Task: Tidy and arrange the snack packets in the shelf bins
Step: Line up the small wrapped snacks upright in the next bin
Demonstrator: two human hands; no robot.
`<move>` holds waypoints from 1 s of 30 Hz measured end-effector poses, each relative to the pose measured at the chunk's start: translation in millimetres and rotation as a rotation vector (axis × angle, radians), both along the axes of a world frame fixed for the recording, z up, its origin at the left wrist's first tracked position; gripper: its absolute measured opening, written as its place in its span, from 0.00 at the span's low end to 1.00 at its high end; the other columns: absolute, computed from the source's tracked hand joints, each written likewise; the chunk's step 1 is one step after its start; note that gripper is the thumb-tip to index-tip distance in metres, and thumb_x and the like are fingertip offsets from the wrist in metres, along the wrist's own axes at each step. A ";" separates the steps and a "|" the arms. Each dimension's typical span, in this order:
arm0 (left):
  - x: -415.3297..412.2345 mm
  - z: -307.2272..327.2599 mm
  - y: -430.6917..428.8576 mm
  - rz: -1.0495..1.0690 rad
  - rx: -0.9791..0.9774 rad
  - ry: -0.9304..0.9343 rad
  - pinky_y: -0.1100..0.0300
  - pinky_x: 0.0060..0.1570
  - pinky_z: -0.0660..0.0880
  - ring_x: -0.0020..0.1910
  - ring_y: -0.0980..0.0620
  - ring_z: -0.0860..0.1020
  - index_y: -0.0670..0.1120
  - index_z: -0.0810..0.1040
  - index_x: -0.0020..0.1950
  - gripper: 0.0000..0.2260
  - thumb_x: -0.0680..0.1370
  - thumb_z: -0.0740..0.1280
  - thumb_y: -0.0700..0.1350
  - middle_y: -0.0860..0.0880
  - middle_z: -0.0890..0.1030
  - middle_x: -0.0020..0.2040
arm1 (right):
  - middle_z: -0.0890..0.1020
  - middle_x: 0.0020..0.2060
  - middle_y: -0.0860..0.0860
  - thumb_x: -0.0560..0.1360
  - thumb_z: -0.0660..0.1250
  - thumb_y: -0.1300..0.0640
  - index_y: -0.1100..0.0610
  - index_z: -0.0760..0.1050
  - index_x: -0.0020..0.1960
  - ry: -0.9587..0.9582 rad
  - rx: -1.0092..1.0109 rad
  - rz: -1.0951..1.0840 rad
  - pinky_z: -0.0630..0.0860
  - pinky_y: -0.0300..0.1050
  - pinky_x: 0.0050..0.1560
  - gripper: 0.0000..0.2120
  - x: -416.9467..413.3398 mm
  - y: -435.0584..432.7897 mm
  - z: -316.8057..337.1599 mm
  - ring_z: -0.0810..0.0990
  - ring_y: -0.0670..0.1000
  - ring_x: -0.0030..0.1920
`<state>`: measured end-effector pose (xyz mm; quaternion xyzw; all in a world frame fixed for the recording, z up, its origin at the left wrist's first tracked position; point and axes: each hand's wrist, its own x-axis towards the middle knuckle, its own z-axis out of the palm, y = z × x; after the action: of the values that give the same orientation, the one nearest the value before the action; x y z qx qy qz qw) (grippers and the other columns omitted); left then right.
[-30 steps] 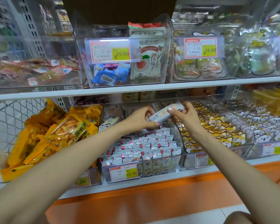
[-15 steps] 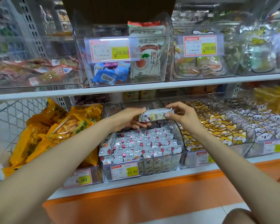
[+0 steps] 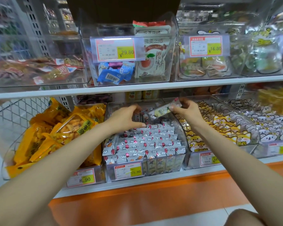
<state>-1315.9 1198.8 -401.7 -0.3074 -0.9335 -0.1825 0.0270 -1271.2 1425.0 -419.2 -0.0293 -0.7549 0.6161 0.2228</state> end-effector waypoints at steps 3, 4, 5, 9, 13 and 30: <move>8.2 -2.6 -15.4 0.071 -0.055 0.155 0.54 0.62 0.68 0.64 0.49 0.71 0.50 0.66 0.70 0.30 0.72 0.68 0.60 0.51 0.73 0.66 | 0.80 0.47 0.53 0.72 0.71 0.65 0.59 0.74 0.52 0.046 0.030 -0.064 0.77 0.39 0.50 0.11 -20.0 1.3 1.2 0.79 0.51 0.48; 11.4 -4.3 -19.5 0.080 -0.047 0.163 0.54 0.63 0.67 0.64 0.50 0.70 0.51 0.66 0.69 0.29 0.72 0.68 0.61 0.51 0.73 0.66 | 0.80 0.49 0.55 0.71 0.71 0.65 0.61 0.74 0.52 0.051 0.061 -0.080 0.77 0.40 0.51 0.11 -29.5 0.7 0.5 0.79 0.53 0.50; 14.3 -6.7 -23.4 0.086 -0.050 0.177 0.54 0.63 0.66 0.64 0.50 0.70 0.52 0.67 0.68 0.28 0.72 0.67 0.61 0.52 0.73 0.65 | 0.80 0.51 0.57 0.71 0.71 0.64 0.62 0.74 0.53 0.058 0.104 -0.090 0.77 0.39 0.51 0.12 -39.7 -0.3 0.9 0.79 0.54 0.52; 22.3 -15.3 -34.7 0.118 -0.067 0.248 0.55 0.61 0.63 0.63 0.52 0.68 0.54 0.68 0.66 0.23 0.74 0.63 0.62 0.55 0.73 0.64 | 0.80 0.57 0.58 0.72 0.72 0.58 0.62 0.74 0.60 -0.050 0.503 -0.072 0.74 0.40 0.51 0.19 -77.4 -9.9 7.8 0.79 0.55 0.55; 23.1 -16.0 -41.0 0.111 -0.038 0.267 0.56 0.60 0.62 0.63 0.53 0.67 0.54 0.70 0.64 0.20 0.76 0.63 0.60 0.56 0.73 0.63 | 0.76 0.62 0.56 0.71 0.73 0.61 0.61 0.72 0.65 -0.124 0.700 0.109 0.66 0.31 0.51 0.24 -89.1 -22.4 14.4 0.74 0.54 0.63; 22.4 -18.4 -51.3 0.078 0.071 0.228 0.58 0.60 0.61 0.61 0.55 0.66 0.54 0.72 0.61 0.15 0.77 0.62 0.57 0.56 0.73 0.59 | 0.80 0.49 0.53 0.73 0.69 0.67 0.61 0.79 0.50 -0.399 0.927 0.257 0.77 0.46 0.54 0.07 -118.6 -38.7 -3.0 0.79 0.53 0.49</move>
<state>-1293.5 1147.5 -420.1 -0.2885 -0.9285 -0.1783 0.1511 -1389.8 1386.3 -422.2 0.0485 -0.9737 0.2220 -0.0131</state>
